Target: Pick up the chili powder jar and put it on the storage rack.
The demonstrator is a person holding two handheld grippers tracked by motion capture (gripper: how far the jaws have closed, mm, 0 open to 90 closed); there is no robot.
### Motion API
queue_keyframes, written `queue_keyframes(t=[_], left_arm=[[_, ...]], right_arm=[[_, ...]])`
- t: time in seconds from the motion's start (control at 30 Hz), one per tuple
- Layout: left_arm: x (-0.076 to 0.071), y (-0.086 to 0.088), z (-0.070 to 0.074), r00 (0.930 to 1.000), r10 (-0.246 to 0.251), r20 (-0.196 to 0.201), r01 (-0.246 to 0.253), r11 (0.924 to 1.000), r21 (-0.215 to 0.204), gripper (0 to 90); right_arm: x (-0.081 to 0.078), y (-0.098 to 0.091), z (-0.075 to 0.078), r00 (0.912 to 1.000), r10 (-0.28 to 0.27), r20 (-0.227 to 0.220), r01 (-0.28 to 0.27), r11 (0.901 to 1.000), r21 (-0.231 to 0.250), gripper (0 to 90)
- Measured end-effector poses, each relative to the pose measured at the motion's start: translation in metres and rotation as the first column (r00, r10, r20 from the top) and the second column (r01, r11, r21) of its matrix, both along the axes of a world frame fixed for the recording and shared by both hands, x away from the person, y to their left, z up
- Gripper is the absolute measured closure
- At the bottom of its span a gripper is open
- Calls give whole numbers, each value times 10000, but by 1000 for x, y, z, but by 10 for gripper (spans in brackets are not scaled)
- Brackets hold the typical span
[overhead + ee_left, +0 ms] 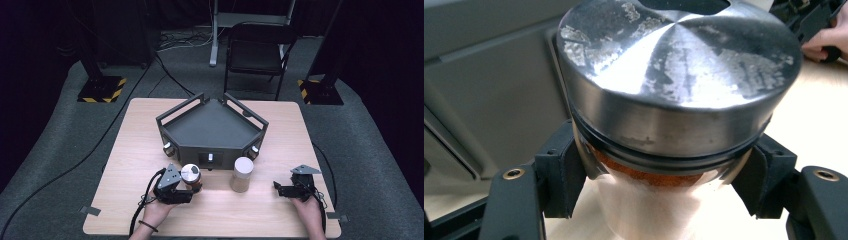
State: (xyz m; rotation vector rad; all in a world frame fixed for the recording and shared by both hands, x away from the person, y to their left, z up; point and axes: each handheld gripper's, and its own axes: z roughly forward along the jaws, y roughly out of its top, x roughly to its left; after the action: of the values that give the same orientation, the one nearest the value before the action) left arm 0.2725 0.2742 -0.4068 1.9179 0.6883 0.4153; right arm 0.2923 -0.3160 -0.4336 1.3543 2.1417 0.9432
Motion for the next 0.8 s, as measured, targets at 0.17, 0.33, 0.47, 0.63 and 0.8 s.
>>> queue_keyframes(t=[0.17, 0.33, 0.47, 0.63, 0.8], left_arm=[[2, -2, 11, 9999, 66, 159, -65, 10000, -45, 307], [5, -5, 21, 9995, 121, 284, -119, 9999, -102, 307], [6, -6, 30, 9990, 109, 434, -104, 9999, -106, 307], [8, -8, 40, 9984, 150, 554, -148, 9999, -44, 307], [11, -9, 46, 9979, 267, 586, -257, 9995, -175, 307]], right_arm=[[0, 0, 0, 10000, 1, 1, -1, 10000, 0, 63], [0, 0, 0, 10000, 0, 0, 0, 10000, 0, 63], [0, 0, 0, 10000, 0, 0, 0, 10000, 0, 63], [0, 0, 0, 10000, 1, 0, -1, 10000, -1, 63], [0, 0, 0, 10000, 2, -1, -2, 10000, -1, 63]])
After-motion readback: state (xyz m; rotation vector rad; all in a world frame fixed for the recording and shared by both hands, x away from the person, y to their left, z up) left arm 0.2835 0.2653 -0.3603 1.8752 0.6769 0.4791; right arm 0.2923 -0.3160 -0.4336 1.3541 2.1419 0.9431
